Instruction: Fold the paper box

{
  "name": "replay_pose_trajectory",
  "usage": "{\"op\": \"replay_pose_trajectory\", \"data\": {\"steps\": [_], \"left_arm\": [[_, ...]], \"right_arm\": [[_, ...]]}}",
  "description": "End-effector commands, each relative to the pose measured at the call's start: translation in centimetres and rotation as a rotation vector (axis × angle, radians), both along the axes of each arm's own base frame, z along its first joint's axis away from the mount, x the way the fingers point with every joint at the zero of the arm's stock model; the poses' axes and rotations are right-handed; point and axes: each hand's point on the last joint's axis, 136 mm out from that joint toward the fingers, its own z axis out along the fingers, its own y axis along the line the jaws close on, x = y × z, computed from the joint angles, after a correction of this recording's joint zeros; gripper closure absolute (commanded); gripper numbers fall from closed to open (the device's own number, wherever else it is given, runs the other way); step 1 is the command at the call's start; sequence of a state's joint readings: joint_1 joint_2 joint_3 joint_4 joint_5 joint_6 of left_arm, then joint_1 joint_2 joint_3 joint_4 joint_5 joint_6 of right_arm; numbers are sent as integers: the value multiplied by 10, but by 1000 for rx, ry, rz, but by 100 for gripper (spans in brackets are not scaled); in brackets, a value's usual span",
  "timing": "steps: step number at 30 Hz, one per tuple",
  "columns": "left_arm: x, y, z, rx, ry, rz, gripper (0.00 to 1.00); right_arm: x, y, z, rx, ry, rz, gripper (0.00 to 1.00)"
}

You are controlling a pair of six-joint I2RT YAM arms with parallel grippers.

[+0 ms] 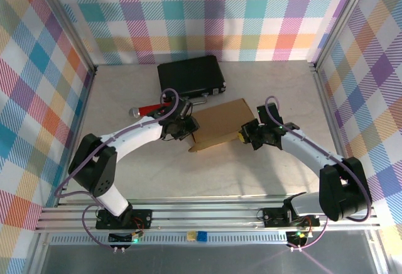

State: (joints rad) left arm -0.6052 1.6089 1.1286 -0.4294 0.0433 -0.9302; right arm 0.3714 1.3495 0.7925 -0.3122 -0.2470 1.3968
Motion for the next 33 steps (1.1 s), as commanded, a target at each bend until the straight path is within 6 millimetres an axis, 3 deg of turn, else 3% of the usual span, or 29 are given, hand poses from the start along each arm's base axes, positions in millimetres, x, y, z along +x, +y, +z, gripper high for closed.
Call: {"op": "replay_pose_trajectory", "data": {"steps": [1, 9, 14, 23, 29, 33], "left_arm": [[-4, 20, 26, 62, -48, -24, 56], [-8, 6, -14, -27, 35, -58, 72], [-2, 19, -24, 52, 32, -34, 73], [0, 13, -47, 47, 92, -36, 75], [6, 11, -45, 36, 66, -29, 74], [9, 12, -25, 31, 30, -3, 73]], "right_arm": [[-17, -12, -28, -66, 85, 15, 100], [-17, -14, -50, -88, 131, 45, 100], [-15, -15, -50, -99, 136, 44, 100], [-14, -14, -50, -93, 136, 41, 100], [-14, -12, -49, -86, 134, 47, 100], [-15, -13, -50, -88, 136, 45, 100]]}}
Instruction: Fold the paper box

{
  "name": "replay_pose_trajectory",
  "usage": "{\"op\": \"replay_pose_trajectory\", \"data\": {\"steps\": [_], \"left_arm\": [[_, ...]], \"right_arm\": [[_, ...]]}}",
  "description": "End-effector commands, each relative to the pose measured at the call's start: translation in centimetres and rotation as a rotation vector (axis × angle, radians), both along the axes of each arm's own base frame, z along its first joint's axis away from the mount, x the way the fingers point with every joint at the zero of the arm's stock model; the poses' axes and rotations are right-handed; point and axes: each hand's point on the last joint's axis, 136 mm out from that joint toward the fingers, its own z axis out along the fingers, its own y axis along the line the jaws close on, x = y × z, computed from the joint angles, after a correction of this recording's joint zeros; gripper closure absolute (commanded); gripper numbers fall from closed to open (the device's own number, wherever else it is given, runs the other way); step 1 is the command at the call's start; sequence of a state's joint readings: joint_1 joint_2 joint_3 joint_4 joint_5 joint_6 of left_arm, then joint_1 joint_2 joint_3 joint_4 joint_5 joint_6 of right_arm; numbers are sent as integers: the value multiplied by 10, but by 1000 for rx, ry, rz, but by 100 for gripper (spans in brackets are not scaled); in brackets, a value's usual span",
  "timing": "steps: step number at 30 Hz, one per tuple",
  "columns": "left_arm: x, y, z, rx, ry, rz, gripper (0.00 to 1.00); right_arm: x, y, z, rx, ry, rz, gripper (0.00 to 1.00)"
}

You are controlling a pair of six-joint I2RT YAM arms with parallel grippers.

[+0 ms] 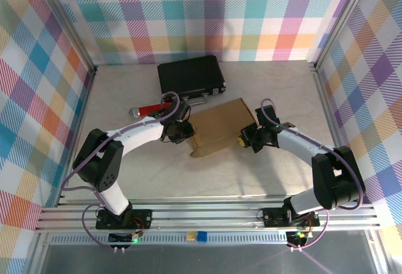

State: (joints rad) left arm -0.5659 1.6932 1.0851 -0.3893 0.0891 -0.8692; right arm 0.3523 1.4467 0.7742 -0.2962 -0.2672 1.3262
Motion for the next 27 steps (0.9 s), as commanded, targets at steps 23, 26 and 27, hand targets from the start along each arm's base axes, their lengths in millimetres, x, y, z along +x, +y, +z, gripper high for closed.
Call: {"op": "replay_pose_trajectory", "data": {"steps": [23, 26, 27], "left_arm": [[0, 4, -2, -3, 7, 50, 78], [-2, 7, -5, 9, 13, 53, 81], [-3, 7, -5, 9, 12, 56, 81]], "right_arm": [[-9, -7, -17, -39, 75, -8, 100], [-9, -7, -18, -41, 77, -9, 100], [-8, -7, -18, -40, 75, -9, 100]]}}
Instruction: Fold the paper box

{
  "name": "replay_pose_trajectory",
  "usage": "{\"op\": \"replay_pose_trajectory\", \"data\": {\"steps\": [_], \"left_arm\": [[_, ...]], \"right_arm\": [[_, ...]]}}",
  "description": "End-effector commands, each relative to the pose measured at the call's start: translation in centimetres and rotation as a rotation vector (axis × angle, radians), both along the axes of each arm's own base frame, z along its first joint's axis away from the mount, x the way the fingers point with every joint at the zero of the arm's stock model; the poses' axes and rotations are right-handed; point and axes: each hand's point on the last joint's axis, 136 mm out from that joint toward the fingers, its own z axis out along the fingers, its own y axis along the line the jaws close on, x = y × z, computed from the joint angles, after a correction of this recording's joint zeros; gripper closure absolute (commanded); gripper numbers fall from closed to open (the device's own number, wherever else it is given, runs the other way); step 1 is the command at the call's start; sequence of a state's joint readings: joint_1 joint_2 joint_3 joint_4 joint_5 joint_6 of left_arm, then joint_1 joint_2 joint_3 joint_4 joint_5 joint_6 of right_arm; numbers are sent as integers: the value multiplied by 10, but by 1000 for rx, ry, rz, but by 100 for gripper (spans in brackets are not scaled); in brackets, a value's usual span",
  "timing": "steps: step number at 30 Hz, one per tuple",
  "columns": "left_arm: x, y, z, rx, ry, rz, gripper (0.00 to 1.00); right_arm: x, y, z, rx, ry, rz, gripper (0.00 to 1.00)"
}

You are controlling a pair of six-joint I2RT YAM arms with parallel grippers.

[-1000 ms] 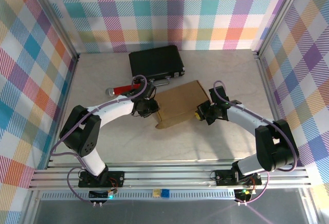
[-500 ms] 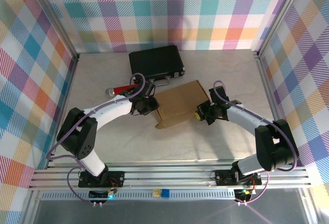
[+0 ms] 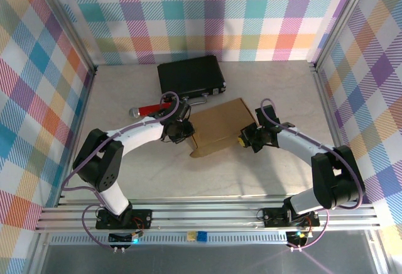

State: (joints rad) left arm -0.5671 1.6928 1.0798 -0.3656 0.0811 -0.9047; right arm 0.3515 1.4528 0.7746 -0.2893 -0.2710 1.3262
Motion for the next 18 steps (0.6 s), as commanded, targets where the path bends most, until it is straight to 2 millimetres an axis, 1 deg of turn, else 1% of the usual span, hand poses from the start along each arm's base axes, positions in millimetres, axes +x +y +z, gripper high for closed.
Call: {"op": "replay_pose_trajectory", "data": {"steps": [1, 3, 8, 10, 15, 18], "left_arm": [[-7, 10, -6, 28, 18, 25, 81], [-8, 10, -7, 31, 22, 22, 81], [-8, 4, -18, 20, 51, 7, 77], [-8, 5, -21, 29, 57, 6, 77], [-14, 9, -37, 62, 95, -6, 80], [-16, 11, -42, 71, 97, -4, 84]], "right_arm": [[-9, -7, -17, -43, 74, -10, 100], [-8, -7, -16, -42, 73, -8, 100], [-8, -7, -16, -41, 77, -9, 100], [-8, -6, -16, -39, 75, -11, 100], [-8, -6, -17, -38, 76, -12, 100], [-7, -6, -18, -38, 76, -11, 100]]}}
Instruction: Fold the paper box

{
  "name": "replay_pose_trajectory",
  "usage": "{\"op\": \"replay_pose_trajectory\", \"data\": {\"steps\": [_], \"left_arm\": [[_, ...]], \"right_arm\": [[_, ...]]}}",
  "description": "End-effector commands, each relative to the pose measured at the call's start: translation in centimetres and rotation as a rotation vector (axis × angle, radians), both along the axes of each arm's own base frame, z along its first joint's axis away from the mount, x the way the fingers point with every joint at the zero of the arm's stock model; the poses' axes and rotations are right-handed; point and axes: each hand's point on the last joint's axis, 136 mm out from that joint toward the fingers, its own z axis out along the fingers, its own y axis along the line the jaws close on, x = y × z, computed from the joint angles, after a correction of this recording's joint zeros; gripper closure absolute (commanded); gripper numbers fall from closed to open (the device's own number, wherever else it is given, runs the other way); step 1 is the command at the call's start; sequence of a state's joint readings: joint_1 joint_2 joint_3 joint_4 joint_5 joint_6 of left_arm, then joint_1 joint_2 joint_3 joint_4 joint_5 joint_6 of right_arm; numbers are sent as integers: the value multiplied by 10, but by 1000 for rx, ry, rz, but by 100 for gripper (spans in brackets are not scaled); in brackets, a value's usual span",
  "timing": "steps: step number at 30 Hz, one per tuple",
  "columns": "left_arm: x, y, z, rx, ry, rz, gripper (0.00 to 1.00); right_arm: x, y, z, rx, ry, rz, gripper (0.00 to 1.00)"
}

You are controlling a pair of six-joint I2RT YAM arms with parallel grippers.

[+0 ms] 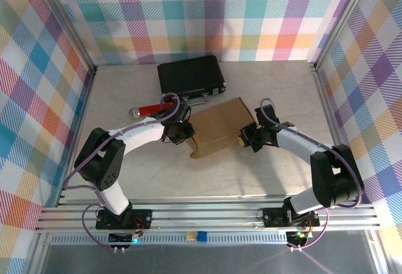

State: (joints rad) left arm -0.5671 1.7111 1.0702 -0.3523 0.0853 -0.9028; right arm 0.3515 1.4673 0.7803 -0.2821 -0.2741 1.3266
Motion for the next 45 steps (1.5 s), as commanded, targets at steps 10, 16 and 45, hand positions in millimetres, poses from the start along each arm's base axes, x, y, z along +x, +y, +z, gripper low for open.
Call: {"op": "replay_pose_trajectory", "data": {"steps": [10, 16, 45], "left_arm": [[-3, 5, -3, 29, 89, -25, 100], [1, -6, 28, -107, 261, -80, 100], [-10, 31, 75, -364, 460, -212, 100]], "right_arm": [[8, -11, 23, -107, -31, 60, 57], [28, -36, 80, -122, -152, 36, 26], [72, -59, 130, 445, -119, 181, 4]]}}
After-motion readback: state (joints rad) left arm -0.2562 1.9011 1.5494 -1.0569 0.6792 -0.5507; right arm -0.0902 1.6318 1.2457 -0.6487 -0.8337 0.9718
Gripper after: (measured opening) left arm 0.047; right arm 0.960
